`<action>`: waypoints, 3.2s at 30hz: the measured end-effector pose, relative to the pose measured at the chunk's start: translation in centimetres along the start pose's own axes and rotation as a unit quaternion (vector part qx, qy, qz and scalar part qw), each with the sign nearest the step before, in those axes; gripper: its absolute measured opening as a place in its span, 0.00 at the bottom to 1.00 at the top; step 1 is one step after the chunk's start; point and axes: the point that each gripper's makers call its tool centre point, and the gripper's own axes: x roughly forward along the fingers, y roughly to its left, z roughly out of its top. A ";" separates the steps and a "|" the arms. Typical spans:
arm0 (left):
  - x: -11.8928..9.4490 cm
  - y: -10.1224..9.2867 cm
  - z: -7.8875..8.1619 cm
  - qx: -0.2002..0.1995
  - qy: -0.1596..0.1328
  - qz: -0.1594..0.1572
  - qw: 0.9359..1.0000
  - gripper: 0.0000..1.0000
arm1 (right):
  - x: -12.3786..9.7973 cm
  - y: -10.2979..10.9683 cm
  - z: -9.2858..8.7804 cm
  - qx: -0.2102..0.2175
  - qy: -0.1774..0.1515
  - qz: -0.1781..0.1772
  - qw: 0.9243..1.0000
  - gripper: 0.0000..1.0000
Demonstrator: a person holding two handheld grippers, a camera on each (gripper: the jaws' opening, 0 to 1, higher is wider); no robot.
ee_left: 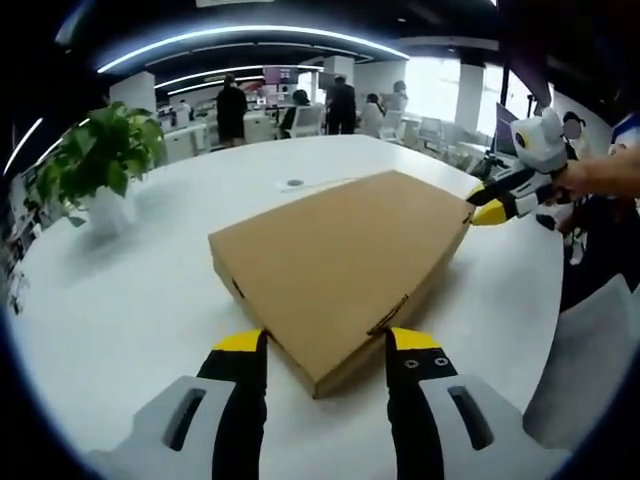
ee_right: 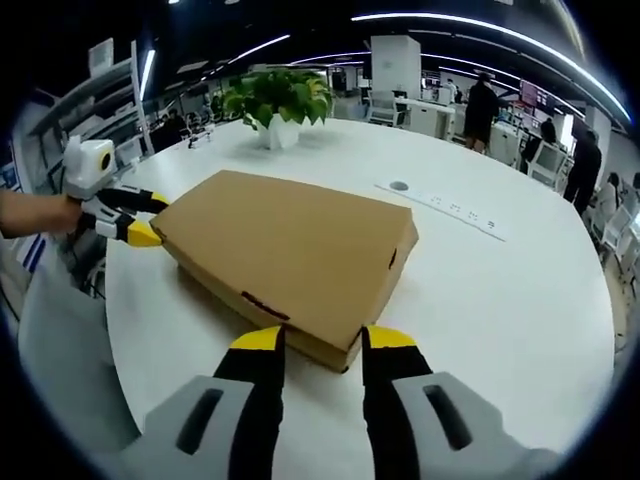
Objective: Operate the shoe box by opening the lid, removing the specified soft item, and placing it in the target area until the item is outside and the box remains undamaged.
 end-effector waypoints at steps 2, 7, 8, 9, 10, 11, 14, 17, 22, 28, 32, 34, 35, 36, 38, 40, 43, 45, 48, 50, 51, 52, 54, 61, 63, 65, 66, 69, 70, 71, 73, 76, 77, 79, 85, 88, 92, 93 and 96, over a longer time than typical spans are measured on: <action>-0.2 0.3 -0.2 0.002 0.002 -0.003 1.000 0.46 | 0.0 0.4 -0.1 -0.001 0.000 0.000 1.000 0.26; -0.7 0.8 -0.5 0.008 0.005 -0.010 1.000 0.46 | 0.0 1.5 -0.2 -0.006 0.000 0.000 1.000 0.25; -0.8 1.0 -0.6 0.009 0.006 -0.012 1.000 0.46 | 0.0 1.7 -0.2 -0.005 -0.001 0.000 1.000 0.25; -0.9 1.1 -0.7 0.009 0.006 -0.013 1.000 0.46 | 0.0 1.9 -0.1 -0.003 -0.002 0.000 1.000 0.26; -1.0 1.2 -0.7 0.010 0.007 -0.014 1.000 0.46 | 0.0 2.1 -0.1 -0.002 -0.003 0.000 1.000 0.26; -1.1 1.2 -0.8 0.011 0.007 -0.015 1.000 0.46 | 0.0 2.3 -0.2 -0.003 -0.003 0.000 1.000 0.27; -1.4 1.5 -1.0 0.013 0.007 -0.018 1.000 0.46 | 0.1 2.9 -0.2 -0.005 -0.004 -0.001 1.000 0.26; -1.7 1.8 -1.2 0.015 0.008 -0.022 1.000 0.46 | 0.1 3.4 -0.2 -0.010 -0.004 -0.003 1.000 0.25; -2.3 2.3 -1.6 0.017 0.011 -0.026 0.999 0.46 | 0.2 4.3 -0.3 -0.012 -0.007 -0.007 1.000 0.25; -3.2 3.0 -2.1 0.020 0.015 -0.030 0.999 0.46 | 0.3 5.5 -0.3 -0.019 -0.011 -0.009 1.000 0.23; -3.5 3.6 -2.4 0.023 0.018 -0.034 0.999 0.46 | 0.5 6.3 -0.3 -0.017 -0.017 -0.012 1.000 0.24; -3.7 3.8 -2.5 0.025 0.020 -0.036 0.999 0.46 | 0.4 6.8 -0.3 -0.017 -0.019 -0.012 1.000 0.23; -3.8 3.9 -2.5 0.026 0.021 -0.038 0.999 0.46 | 0.4 6.9 -0.3 -0.016 -0.020 -0.012 1.000 0.23; -3.8 4.0 -2.6 0.027 0.022 -0.039 0.999 0.46 | 0.4 7.1 -0.3 -0.015 -0.020 -0.011 1.000 0.23; -4.0 4.2 -2.7 0.030 0.025 -0.044 0.998 0.46 | 0.4 7.5 -0.4 -0.020 -0.019 -0.009 1.000 0.23; -4.1 4.5 -2.7 0.034 0.031 -0.048 0.998 0.46 | 0.4 7.9 -0.4 -0.025 -0.018 -0.008 0.999 0.22; -4.2 4.9 -2.9 0.039 0.038 -0.053 0.997 0.46 | 0.4 8.5 -0.5 -0.029 -0.016 -0.007 0.999 0.22; -4.5 5.1 -2.9 0.042 0.044 -0.057 0.997 0.46 | 0.4 9.0 -0.5 -0.031 -0.017 -0.006 0.999 0.22; -4.7 5.5 -3.1 0.045 0.048 -0.060 0.996 0.46 | 0.4 9.6 -0.6 -0.034 -0.017 -0.004 0.999 0.22; -5.0 5.7 -3.3 0.045 0.051 -0.061 0.996 0.46 | 0.4 10.0 -0.6 -0.030 -0.019 -0.002 0.999 0.22; -5.1 5.8 -3.4 0.044 0.051 -0.061 0.996 0.46 | 0.4 10.4 -0.6 -0.032 -0.019 0.000 0.999 0.22; -5.3 5.9 -3.6 0.043 0.052 -0.061 0.996 0.45 | 0.4 10.6 -0.6 -0.034 -0.020 0.001 0.999 0.22; -5.6 6.2 -3.9 0.038 0.052 -0.060 0.996 0.45 | 0.5 11.0 -0.6 -0.033 -0.021 0.003 0.999 0.21; -6.5 7.0 -4.4 0.035 0.058 -0.059 0.996 0.45 | 1.0 12.1 -0.3 -0.032 -0.024 0.010 0.999 0.21; -6.7 7.2 -4.6 0.035 0.060 -0.058 0.996 0.45 | 1.1 12.4 -0.2 -0.030 -0.026 0.013 0.999 0.22; -7.0 7.4 -4.7 0.034 0.061 -0.056 0.996 0.45 | 1.2 12.8 -0.1 -0.027 -0.028 0.015 0.999 0.22; -7.0 7.4 -4.8 0.033 0.061 -0.056 0.996 0.45 | 1.2 12.9 0.0 -0.027 -0.029 0.016 0.999 0.22; -7.4 7.8 -5.0 0.031 0.062 -0.054 0.996 0.45 | 1.4 13.3 0.1 -0.023 -0.033 0.020 0.999 0.23; -7.4 7.8 -5.0 0.031 0.063 -0.053 0.996 0.45 | 1.5 13.4 0.2 -0.022 -0.036 0.021 0.999 0.23; -7.5 7.9 -5.0 0.031 0.063 -0.052 0.996 0.45 | 1.5 13.5 0.2 -0.022 -0.037 0.022 0.999 0.24; -7.6 8.1 -5.1 0.029 0.063 -0.051 0.996 0.45 | 1.6 13.8 0.3 -0.027 -0.037 0.025 0.999 0.25; -7.6 8.0 -5.2 0.028 0.063 -0.047 0.996 0.46 | 1.7 14.2 0.1 -0.076 -0.032 0.021 0.996 0.30; -7.6 8.0 -5.2 0.028 0.063 -0.046 0.997 0.46 | 1.8 14.3 0.0 -0.073 -0.034 0.018 0.997 0.30; -7.6 7.9 -5.2 0.029 0.063 -0.044 0.997 0.47 | 1.7 14.0 0.1 -0.068 -0.039 0.012 0.997 0.29; -7.7 8.0 -5.2 0.023 0.058 -0.041 0.997 0.47 | 1.9 13.1 0.3 -0.058 -0.045 0.001 0.997 0.21; -7.9 7.8 -5.2 0.015 0.057 -0.040 0.997 0.45 | 2.2 13.1 0.2 -0.068 -0.043 -0.004 0.997 0.23; -8.2 7.4 -5.1 0.012 0.054 -0.035 0.998 0.45 | 2.3 13.1 0.2 -0.053 -0.047 -0.007 0.997 0.25; -8.2 7.2 -5.1 0.012 0.054 -0.035 0.998 0.45 | 2.3 13.1 0.2 -0.049 -0.048 -0.007 0.998 0.24; -8.5 7.1 -4.9 0.003 0.051 -0.034 0.998 0.44 | 2.2 13.2 0.4 -0.021 -0.051 -0.002 0.998 0.25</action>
